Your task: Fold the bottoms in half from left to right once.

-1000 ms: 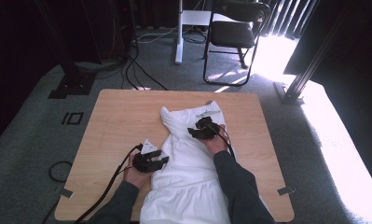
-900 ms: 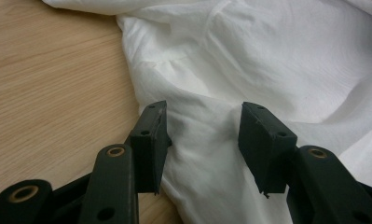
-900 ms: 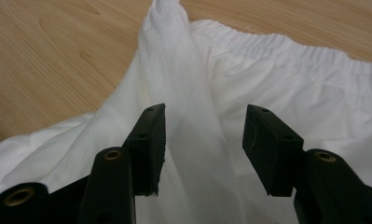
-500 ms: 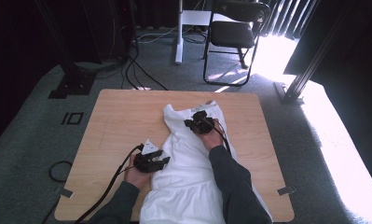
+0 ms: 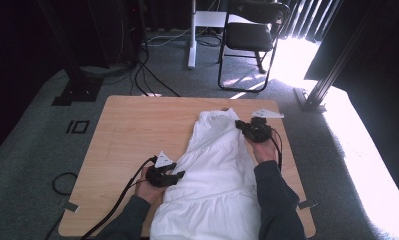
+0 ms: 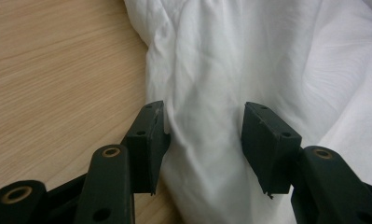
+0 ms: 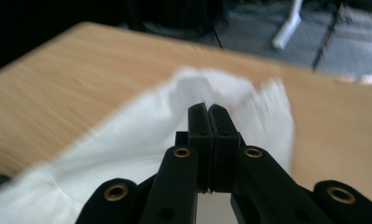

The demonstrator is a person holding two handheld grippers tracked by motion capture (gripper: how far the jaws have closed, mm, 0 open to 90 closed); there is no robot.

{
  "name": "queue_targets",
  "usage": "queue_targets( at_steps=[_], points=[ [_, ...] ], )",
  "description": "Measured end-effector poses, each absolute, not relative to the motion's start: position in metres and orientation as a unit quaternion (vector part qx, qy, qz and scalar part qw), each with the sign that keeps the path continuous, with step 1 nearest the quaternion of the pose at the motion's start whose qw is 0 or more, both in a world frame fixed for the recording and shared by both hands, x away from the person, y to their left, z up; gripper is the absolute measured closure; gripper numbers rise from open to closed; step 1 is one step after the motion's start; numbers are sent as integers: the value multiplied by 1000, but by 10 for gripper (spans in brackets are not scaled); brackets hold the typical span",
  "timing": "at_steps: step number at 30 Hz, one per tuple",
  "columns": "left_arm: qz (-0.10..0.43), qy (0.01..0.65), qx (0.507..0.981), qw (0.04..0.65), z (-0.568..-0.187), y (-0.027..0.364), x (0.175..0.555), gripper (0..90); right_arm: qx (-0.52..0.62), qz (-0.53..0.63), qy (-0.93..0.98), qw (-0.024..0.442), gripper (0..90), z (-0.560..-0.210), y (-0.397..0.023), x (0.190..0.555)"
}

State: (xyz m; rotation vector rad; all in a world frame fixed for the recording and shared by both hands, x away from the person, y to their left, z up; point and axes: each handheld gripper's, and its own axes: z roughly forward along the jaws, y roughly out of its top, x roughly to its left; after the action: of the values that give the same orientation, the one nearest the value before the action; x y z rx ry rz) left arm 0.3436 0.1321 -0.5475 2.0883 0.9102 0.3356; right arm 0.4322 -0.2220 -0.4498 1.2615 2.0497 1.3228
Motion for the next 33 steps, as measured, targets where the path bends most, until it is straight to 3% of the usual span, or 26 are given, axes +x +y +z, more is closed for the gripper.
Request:
queue_targets(
  at_steps=[6, 11, 17, 23, 29, 32, 33],
  points=[
    [128, 359, 836, 395, -552, 127, 344, 513, 520, 413, 731, 157, 896, -517, -246, 445],
    [125, 354, 840, 391, -553, 125, 346, 512, 538, 377, 742, 132, 878, -550, -244, 454],
    [133, 354, 826, 419, -539, 132, 347, 510, 533, 391, 736, 144, 659, -537, -242, 459],
    [135, 360, 823, 418, -536, 134, 354, 510, 535, 422, 717, 149, 569, -516, -238, 481],
    [136, 356, 826, 415, -537, 128, 360, 506, 551, 425, 709, 111, 480, -525, -223, 508],
    [130, 360, 827, 412, -540, 126, 364, 505, 549, 408, 721, 109, 502, -534, -213, 515],
    [127, 361, 828, 409, -542, 125, 364, 505, 552, 396, 727, 106, 600, -536, -211, 517]
  ],
)
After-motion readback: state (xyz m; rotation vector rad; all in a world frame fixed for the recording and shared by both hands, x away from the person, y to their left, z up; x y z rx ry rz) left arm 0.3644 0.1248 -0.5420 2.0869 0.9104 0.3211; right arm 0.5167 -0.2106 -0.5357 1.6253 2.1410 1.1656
